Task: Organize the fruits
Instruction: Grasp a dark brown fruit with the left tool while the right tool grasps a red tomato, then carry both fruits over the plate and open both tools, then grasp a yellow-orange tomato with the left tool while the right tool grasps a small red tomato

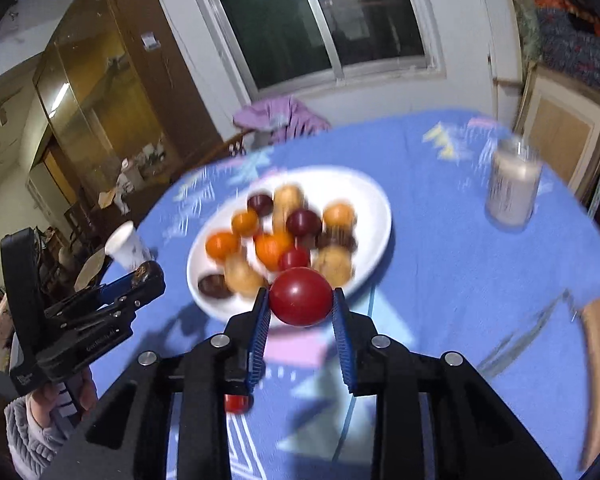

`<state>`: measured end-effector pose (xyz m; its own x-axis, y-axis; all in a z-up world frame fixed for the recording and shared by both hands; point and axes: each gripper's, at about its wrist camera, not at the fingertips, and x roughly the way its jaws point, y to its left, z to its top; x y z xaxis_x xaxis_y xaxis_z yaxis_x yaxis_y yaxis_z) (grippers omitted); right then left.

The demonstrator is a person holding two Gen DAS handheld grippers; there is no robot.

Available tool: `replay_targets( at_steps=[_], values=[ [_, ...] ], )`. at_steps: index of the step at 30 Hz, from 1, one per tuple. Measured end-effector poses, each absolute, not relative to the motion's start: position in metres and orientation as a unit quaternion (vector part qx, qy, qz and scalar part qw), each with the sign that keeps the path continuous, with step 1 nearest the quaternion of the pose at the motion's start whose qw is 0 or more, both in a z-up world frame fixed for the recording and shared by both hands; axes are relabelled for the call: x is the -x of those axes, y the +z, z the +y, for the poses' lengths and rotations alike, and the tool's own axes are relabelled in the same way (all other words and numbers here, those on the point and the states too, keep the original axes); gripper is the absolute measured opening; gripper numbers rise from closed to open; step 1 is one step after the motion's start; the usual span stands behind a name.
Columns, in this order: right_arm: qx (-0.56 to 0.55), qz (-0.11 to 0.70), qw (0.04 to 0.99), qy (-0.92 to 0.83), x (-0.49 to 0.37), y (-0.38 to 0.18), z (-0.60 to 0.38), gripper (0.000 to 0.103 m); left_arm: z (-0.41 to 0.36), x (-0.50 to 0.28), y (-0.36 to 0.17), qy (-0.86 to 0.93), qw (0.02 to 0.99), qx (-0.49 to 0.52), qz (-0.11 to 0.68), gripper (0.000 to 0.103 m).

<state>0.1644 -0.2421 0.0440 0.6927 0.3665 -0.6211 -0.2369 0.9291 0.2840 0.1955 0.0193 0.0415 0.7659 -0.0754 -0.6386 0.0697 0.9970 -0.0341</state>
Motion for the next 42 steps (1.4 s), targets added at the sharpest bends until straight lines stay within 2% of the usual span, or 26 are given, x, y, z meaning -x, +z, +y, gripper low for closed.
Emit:
replay_targets(
  at_steps=[4, 12, 13, 16, 17, 18, 19, 24, 27, 28, 29, 36, 42],
  values=[
    [-0.093, 0.337, 0.922, 0.165, -0.200, 0.071, -0.228, 0.031, 0.008, -0.229, 0.058, -0.045, 0.943, 0.035, 0.329, 0.043],
    [-0.069, 0.382, 0.912, 0.133, -0.259, 0.026, -0.212, 0.031, -0.011, -0.286, 0.020, -0.052, 0.928, 0.047, 0.366, 0.044],
    [-0.069, 0.389, 0.910, 0.128, -0.263, 0.020, -0.213, 0.032, -0.011, -0.288, 0.015, -0.052, 0.928, 0.048, 0.367, 0.045],
    [-0.079, 0.404, 0.902, 0.133, -0.270, 0.008, -0.218, 0.033, -0.017, -0.290, 0.008, -0.056, 0.930, 0.032, 0.363, 0.065],
    [-0.081, 0.405, 0.901, 0.132, -0.270, 0.006, -0.219, 0.043, -0.017, -0.288, 0.009, -0.055, 0.931, 0.029, 0.360, 0.070],
    [-0.082, 0.406, 0.901, 0.131, -0.269, 0.006, -0.220, 0.049, -0.017, -0.287, 0.010, -0.055, 0.932, 0.030, 0.356, 0.071],
    [-0.087, 0.402, 0.902, 0.131, -0.267, 0.007, -0.221, 0.052, -0.016, -0.286, 0.013, -0.056, 0.933, 0.033, 0.353, 0.071],
    [-0.099, 0.362, 0.915, 0.145, -0.241, 0.036, -0.228, 0.054, -0.007, -0.267, 0.034, -0.049, 0.941, 0.042, 0.333, 0.074],
    [-0.104, 0.335, 0.923, 0.157, -0.213, 0.054, -0.234, 0.066, 0.000, -0.244, 0.041, -0.038, 0.943, 0.039, 0.329, 0.078],
    [-0.102, 0.324, 0.927, 0.156, -0.201, 0.059, -0.235, 0.073, 0.001, -0.235, 0.041, -0.038, 0.943, 0.036, 0.329, 0.078],
    [-0.099, 0.318, 0.930, 0.154, -0.192, 0.061, -0.236, 0.076, 0.002, -0.224, 0.039, -0.040, 0.942, 0.033, 0.331, 0.078],
    [-0.085, 0.327, 0.928, 0.157, -0.138, 0.040, -0.251, 0.076, -0.020, -0.166, 0.006, -0.082, 0.927, -0.004, 0.367, 0.078],
    [-0.144, 0.335, 0.920, 0.146, -0.136, 0.036, -0.284, 0.076, -0.052, -0.159, -0.012, -0.105, 0.919, -0.053, 0.377, 0.078]
  ],
)
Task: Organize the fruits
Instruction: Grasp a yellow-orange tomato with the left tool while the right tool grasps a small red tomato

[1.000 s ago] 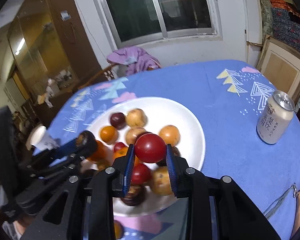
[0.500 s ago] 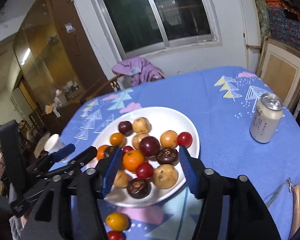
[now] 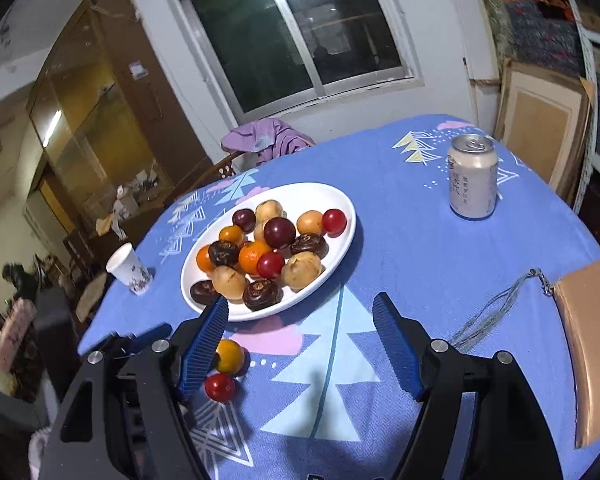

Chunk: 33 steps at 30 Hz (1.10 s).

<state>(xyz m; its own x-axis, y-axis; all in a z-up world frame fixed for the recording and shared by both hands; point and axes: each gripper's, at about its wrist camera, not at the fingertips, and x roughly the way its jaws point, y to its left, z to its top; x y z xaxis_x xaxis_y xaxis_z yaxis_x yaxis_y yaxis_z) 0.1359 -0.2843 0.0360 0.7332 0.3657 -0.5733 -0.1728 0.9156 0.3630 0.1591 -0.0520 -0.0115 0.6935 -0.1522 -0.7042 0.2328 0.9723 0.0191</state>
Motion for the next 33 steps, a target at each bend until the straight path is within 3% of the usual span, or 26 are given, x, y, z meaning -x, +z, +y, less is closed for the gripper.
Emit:
replay_targets(
  at_steps=[6, 9, 17, 24, 33],
  values=[
    [-0.154, 0.337, 0.916, 0.150, -0.135, 0.035, -0.288, 0.076, -0.062, -0.164, -0.026, -0.108, 0.911, -0.068, 0.393, 0.078],
    [-0.149, 0.338, 0.917, 0.152, -0.134, 0.035, -0.284, 0.076, -0.065, -0.170, -0.030, -0.109, 0.909, -0.073, 0.396, 0.072],
    [-0.152, 0.345, 0.914, 0.150, -0.136, 0.032, -0.285, 0.076, -0.063, -0.178, -0.032, -0.130, 0.905, -0.049, 0.402, 0.038],
    [-0.132, 0.361, 0.910, 0.157, -0.140, 0.025, -0.278, 0.076, -0.052, -0.172, -0.023, -0.127, 0.911, -0.038, 0.390, 0.038],
    [-0.013, 0.397, 0.895, 0.203, -0.134, -0.004, -0.217, 0.076, 0.012, -0.154, 0.005, -0.053, 0.934, 0.008, 0.353, 0.038]
  ],
)
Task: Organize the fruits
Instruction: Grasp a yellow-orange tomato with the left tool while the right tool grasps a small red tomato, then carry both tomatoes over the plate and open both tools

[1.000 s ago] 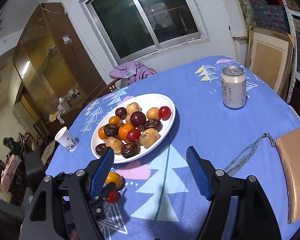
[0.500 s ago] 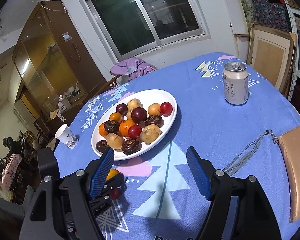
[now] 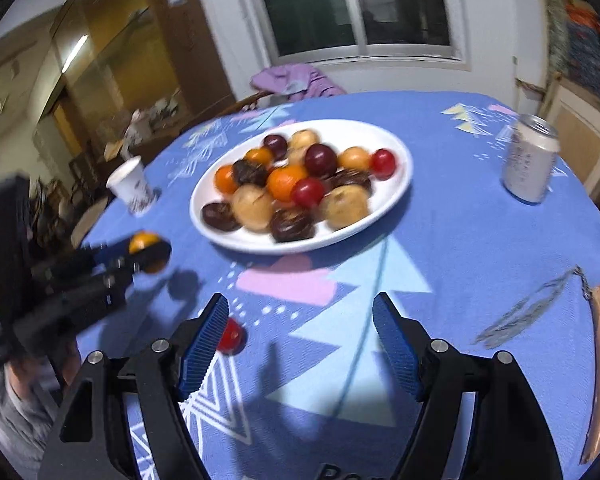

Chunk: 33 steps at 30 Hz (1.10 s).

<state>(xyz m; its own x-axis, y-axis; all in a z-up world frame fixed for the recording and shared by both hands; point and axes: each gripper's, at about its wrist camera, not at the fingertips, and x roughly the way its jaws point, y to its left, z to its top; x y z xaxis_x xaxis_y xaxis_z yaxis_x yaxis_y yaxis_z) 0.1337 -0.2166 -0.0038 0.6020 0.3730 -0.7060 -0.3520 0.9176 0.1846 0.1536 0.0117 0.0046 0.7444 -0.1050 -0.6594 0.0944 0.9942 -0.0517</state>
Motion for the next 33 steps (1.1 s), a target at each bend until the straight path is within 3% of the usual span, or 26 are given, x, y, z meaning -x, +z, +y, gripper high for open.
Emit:
replay_targets(
  at_steps=[4, 9, 13, 14, 33],
  values=[
    [0.043, 0.393, 0.891, 0.223, -0.120, -0.013, -0.181, 0.074, 0.032, -0.154, 0.005, -0.033, 0.934, 0.023, 0.356, 0.038],
    [0.082, 0.405, 0.884, 0.219, -0.120, -0.028, -0.151, 0.065, 0.040, -0.155, 0.007, -0.026, 0.935, 0.027, 0.354, 0.038],
    [0.095, 0.422, 0.876, 0.215, -0.125, -0.039, -0.139, 0.035, 0.034, -0.153, 0.005, -0.024, 0.935, 0.013, 0.352, 0.038],
    [0.095, 0.426, 0.873, 0.217, -0.125, -0.041, -0.138, 0.031, 0.033, -0.153, 0.005, -0.024, 0.936, 0.013, 0.352, 0.038],
    [0.023, 0.357, 0.914, 0.192, -0.134, 0.021, -0.185, 0.031, 0.003, -0.164, 0.029, -0.030, 0.945, -0.033, 0.323, 0.038]
  ],
)
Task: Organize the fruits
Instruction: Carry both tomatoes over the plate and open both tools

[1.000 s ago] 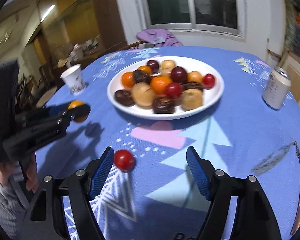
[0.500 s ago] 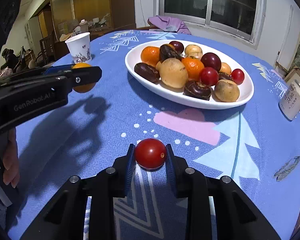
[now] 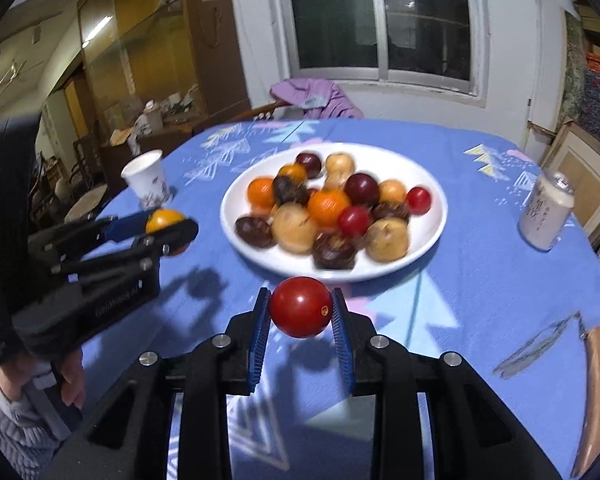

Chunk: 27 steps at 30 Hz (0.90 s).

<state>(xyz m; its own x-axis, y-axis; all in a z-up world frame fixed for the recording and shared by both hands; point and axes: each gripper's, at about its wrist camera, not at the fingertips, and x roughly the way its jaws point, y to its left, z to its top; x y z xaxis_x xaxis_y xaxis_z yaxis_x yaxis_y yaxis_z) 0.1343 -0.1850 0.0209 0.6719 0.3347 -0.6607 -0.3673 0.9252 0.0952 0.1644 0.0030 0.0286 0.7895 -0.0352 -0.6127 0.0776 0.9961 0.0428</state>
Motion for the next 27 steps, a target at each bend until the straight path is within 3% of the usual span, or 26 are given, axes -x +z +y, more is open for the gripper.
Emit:
replay_targets(
  at_steps=[6, 15, 18, 20, 27],
  values=[
    [0.015, 0.345, 0.926, 0.149, -0.190, 0.042, -0.192, 0.031, -0.023, -0.206, 0.035, -0.032, 0.946, -0.047, 0.318, 0.038],
    [0.043, 0.372, 0.920, 0.116, -0.240, 0.007, -0.184, 0.035, -0.032, -0.263, 0.009, -0.019, 0.940, -0.040, 0.337, 0.041],
    [0.047, 0.366, 0.924, 0.099, -0.242, 0.004, -0.188, 0.052, -0.028, -0.267, 0.006, 0.000, 0.944, -0.037, 0.327, 0.062],
    [0.038, 0.360, 0.927, 0.096, -0.241, 0.007, -0.193, 0.067, -0.021, -0.266, 0.006, 0.008, 0.946, -0.025, 0.323, 0.081],
    [0.015, 0.335, 0.936, 0.106, -0.209, 0.027, -0.203, 0.073, -0.018, -0.238, 0.018, -0.007, 0.950, -0.041, 0.311, 0.096]
  ],
)
